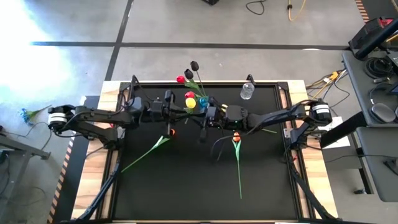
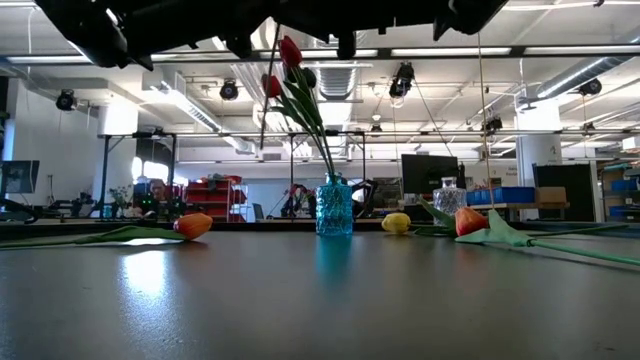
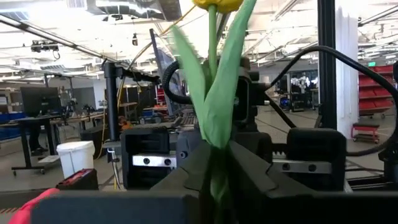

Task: Sort flowers into vase by color
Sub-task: Put the left yellow flower into the transparent vase

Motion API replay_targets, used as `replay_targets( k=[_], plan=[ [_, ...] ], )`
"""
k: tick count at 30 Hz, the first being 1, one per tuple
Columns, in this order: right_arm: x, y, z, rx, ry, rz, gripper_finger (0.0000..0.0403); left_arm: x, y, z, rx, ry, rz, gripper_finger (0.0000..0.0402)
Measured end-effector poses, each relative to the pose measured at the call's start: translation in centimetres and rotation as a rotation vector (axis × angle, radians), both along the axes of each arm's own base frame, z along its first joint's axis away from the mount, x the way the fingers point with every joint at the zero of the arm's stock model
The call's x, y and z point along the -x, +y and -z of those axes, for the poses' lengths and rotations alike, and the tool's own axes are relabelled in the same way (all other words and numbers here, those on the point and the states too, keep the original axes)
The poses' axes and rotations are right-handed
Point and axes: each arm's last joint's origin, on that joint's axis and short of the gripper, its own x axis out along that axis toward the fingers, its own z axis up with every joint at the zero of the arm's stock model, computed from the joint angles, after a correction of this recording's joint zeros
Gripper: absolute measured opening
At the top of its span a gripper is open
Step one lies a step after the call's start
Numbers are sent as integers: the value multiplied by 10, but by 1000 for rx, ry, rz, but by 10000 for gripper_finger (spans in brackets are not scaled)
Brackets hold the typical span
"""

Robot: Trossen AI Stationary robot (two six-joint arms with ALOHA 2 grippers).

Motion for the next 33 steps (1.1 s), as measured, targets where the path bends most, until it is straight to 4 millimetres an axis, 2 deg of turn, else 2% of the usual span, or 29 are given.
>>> replay_targets(
  k=[10, 13, 18, 21, 26, 33],
  plan=[
    [35, -2, -36, 79, 87, 93, 14, 4, 2, 15, 18, 44, -79, 137],
    [55, -4, -47, 113, 125, 178, 13, 7, 2, 24, 15, 70, -106, 163],
    [102, -14, -63, 155, 134, 418, 13, 13, 1, 39, 33, 108, -122, 188],
    [132, -26, -63, 157, 125, 569, 13, 17, 1, 46, 53, 106, -151, 190],
    [172, -54, -48, 126, 118, 724, 13, 20, 2, 51, 72, 115, -195, 188],
    [199, -93, -24, 106, 94, 869, 13, 21, 2, 52, 92, 117, -206, 188]
  ],
)
